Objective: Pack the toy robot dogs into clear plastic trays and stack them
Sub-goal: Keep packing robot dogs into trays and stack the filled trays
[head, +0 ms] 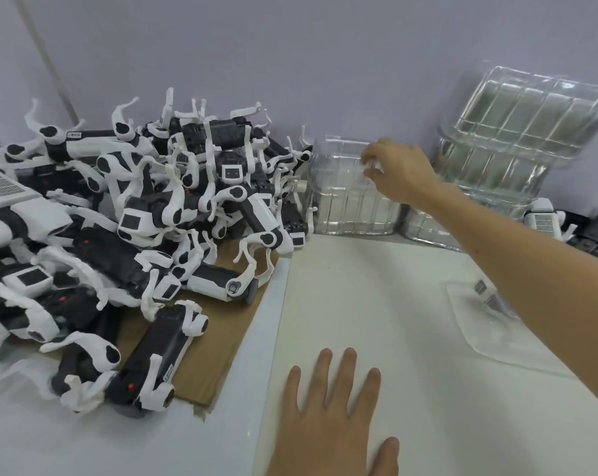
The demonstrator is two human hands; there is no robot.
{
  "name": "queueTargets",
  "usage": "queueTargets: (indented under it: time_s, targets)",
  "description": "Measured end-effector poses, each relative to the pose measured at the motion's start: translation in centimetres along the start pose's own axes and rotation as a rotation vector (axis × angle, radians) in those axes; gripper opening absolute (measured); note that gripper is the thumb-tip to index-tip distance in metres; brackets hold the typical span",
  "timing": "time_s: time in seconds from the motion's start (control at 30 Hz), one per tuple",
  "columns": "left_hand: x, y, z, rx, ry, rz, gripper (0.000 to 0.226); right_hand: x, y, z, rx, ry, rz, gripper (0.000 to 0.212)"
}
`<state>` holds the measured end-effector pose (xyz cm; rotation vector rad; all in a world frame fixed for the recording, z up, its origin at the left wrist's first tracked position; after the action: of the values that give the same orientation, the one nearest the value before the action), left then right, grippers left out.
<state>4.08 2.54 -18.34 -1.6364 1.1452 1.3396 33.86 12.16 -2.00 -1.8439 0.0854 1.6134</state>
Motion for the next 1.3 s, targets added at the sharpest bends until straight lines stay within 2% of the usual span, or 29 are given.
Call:
queueTargets:
  time_s: [0.1,0.27,0.37,0.43,0.5,0.57,0.73,0.9,1.07,1.23,1.3]
  targets:
    - [-0.2,0.4,-0.2,0.013,0.016,-0.031,0.063,-2.2,1.2,0.6,0.004,-0.076,-0.109,0.022]
    - [-0.8,1.2,-0.3,0.021,0.080,-0.049,0.058,-5.5,5.3,2.4,-0.072,-0.180,-0.175,0.021]
    - [-1.5,1.2,-0.2,0.036,0.159,-0.138,0.048,-7.2,9.4,4.1,-0.100,-0.347,-0.220,0.014]
    - [-1.5,1.0,0.7,0.000,0.423,-0.175,0.043,-8.2,12.6,4.7,-0.074,-0.462,-0.230,0.010]
    - [-3.0,1.5,1.5,-0.052,0.753,-0.305,0.025,-8.8,16.1,4.7,-0.012,-0.603,-0.211,0.009]
    - [-4.3,1.8,1.9,-0.086,1.117,-0.361,0.012,-8.7,19.6,4.8,0.055,-0.794,-0.167,0.009]
    - [-6.5,2.3,1.7,0.019,1.413,-0.438,0.015,-8.1,26.9,6.8,0.138,-1.145,-0.150,0.015]
    - [-7.7,2.9,1.3,0.107,1.475,-0.470,0.011,-7.3,29.7,7.8,0.200,-1.274,-0.158,0.012]
    - [-7.8,2.9,1.3,0.159,1.526,-0.368,0.019,-7.2,30.9,8.2,0.234,-1.336,-0.175,0.009]
    - [-7.8,3.1,0.8,0.192,1.336,-0.402,0.022,-7.6,31.1,8.3,0.235,-1.343,-0.181,0.009]
    - [-7.5,3.1,0.5,0.200,1.331,-0.379,0.025,-7.7,31.3,8.5,0.231,-1.326,-0.193,0.012]
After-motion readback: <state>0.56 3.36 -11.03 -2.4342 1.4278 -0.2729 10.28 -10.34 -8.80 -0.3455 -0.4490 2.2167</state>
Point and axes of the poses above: each hand's wrist, its own y-axis away from the middle knuckle, its own x-axis out of the palm, z = x × y, the point moved 7 cm from there along -y, towards the middle knuckle, and after that the axes turned 1 degree about -z, right-handed, at the moved point
